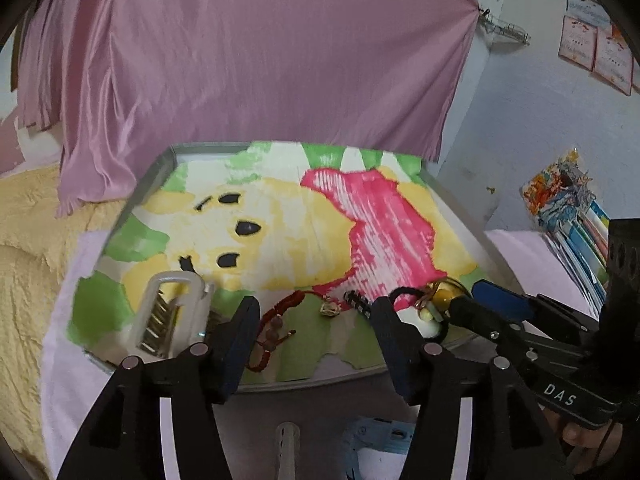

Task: Organize jewelry
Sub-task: 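Open both tools to release the items into the tray, then withdraw, then grasp the blue watch with the right tool while the left tool grasps the gold earring, then carry the blue watch and earring over the Pooh tray, then open both tools to drop the watch and earring, then withdraw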

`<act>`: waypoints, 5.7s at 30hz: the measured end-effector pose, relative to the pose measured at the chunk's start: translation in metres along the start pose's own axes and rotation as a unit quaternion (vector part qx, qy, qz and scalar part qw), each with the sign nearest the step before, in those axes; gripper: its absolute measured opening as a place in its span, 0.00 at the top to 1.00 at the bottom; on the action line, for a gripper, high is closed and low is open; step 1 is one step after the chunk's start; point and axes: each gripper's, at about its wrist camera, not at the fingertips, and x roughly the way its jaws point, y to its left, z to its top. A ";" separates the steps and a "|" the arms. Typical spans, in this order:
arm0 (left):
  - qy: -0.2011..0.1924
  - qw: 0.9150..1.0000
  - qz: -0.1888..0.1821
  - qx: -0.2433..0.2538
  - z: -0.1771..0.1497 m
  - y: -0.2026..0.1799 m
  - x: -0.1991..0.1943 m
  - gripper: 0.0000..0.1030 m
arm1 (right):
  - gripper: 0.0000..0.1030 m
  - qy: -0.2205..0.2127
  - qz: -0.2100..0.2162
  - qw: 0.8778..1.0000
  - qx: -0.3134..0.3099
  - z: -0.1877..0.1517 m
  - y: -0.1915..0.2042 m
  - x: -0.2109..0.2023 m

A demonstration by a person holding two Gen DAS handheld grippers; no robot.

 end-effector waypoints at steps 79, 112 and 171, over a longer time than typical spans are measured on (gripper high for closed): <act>0.041 0.999 -0.004 0.005 -0.089 0.052 -0.065 0.46 | 0.44 0.035 0.051 0.993 -0.102 -0.050 0.064 -0.028; 0.022 0.998 0.014 0.064 -0.082 0.027 -0.066 0.88 | 0.82 0.043 0.083 0.990 -0.108 -0.043 0.072 -0.017; -0.107 0.993 0.025 -0.035 -0.012 0.002 -0.045 0.16 | 0.46 -0.129 -0.049 0.990 0.036 -0.010 -0.013 -0.054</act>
